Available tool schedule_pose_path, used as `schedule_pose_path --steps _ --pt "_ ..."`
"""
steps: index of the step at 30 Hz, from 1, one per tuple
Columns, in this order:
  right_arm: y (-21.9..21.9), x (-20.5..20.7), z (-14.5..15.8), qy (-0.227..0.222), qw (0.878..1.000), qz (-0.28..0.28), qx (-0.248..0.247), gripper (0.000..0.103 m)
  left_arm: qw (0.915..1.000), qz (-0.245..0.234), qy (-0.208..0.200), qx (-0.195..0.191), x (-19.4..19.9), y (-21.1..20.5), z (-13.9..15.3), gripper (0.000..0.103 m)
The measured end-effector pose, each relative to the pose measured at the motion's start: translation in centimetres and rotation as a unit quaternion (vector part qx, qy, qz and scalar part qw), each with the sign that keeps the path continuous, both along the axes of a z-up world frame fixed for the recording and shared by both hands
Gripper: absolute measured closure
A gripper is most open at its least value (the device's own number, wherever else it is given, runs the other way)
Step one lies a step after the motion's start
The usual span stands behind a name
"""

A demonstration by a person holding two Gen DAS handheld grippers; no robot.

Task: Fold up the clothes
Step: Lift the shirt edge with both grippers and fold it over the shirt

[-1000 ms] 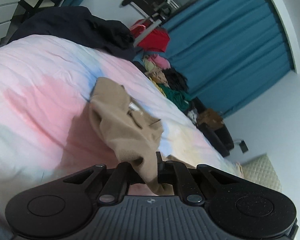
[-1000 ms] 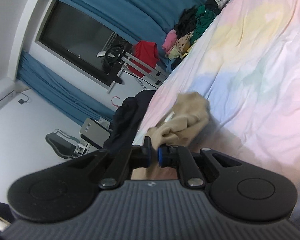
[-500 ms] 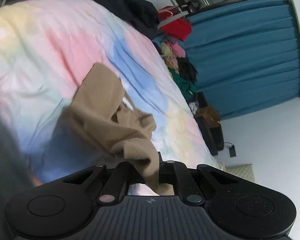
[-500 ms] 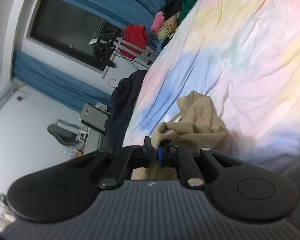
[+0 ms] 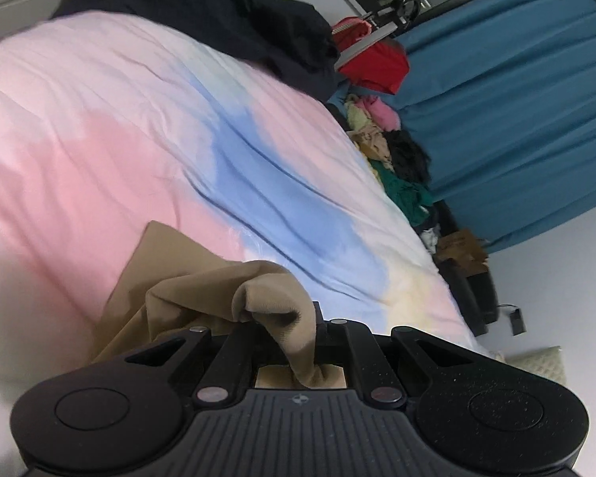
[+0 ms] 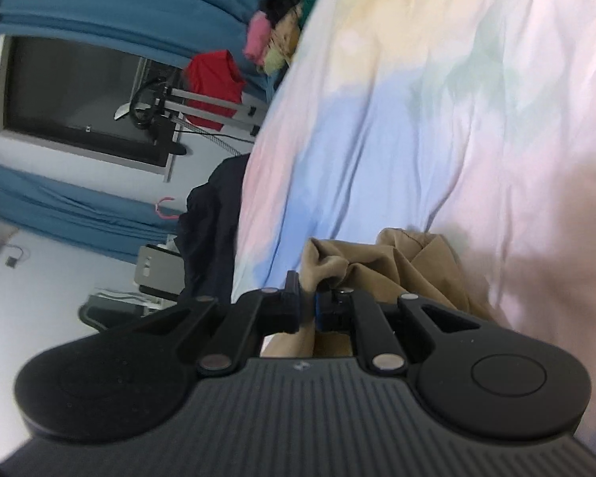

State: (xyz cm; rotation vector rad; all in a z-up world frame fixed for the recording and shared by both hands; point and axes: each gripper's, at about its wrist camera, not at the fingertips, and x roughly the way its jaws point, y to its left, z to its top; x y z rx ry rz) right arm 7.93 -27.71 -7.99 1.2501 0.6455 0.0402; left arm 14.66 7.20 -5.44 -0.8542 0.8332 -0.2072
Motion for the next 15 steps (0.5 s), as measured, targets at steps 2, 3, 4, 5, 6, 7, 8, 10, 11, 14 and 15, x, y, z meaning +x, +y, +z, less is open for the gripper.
schedule_pose_path --steps 2,3,4,5,6,7,8,10,11,14,15 --pt "-0.4 1.3 -1.6 0.000 1.000 0.010 0.012 0.093 1.0000 -0.001 0.005 -0.007 1.1 0.3 -1.2 0.096" --pt "-0.5 1.9 -2.1 -0.005 1.000 0.017 0.011 0.093 0.9999 0.000 0.007 -0.008 1.6 0.4 -1.6 0.096" --pt "-0.5 2.5 -2.6 -0.007 1.000 0.024 0.008 0.093 0.9999 0.000 0.008 -0.010 2.0 0.5 -2.1 0.096" --pt "-0.5 3.1 -3.1 -0.009 0.999 0.030 0.006 0.093 0.9999 0.001 0.010 -0.011 2.5 0.6 -2.5 0.096" --pt "-0.5 3.6 -3.5 -0.010 0.999 0.037 0.006 0.092 0.9999 -0.001 0.013 -0.003 3.0 0.6 -2.8 0.096" --pt "-0.5 4.2 -3.9 -0.011 0.999 0.043 0.005 0.092 0.9999 -0.005 0.011 0.006 3.5 0.5 -3.1 0.096" --pt "-0.6 4.7 -4.3 -0.010 0.999 0.048 0.003 0.092 0.9998 -0.008 0.011 0.016 4.0 0.4 -3.3 0.095" --pt "-0.6 5.8 -5.2 -0.007 0.998 0.055 0.001 0.092 0.9995 -0.010 0.016 0.025 5.0 0.4 -4.2 0.095" --pt "-0.6 6.2 -5.7 -0.004 0.998 0.058 -0.002 0.092 0.9993 -0.012 0.019 0.031 5.4 0.3 -4.6 0.095" --pt "-0.7 7.0 -6.8 0.004 0.998 0.068 -0.009 0.092 0.9984 -0.019 0.026 0.046 6.2 -0.1 -5.5 0.095" --pt "-0.7 7.0 -7.1 0.004 0.998 0.069 -0.009 0.092 0.9982 -0.022 0.026 0.050 6.3 -0.2 -5.5 0.095"
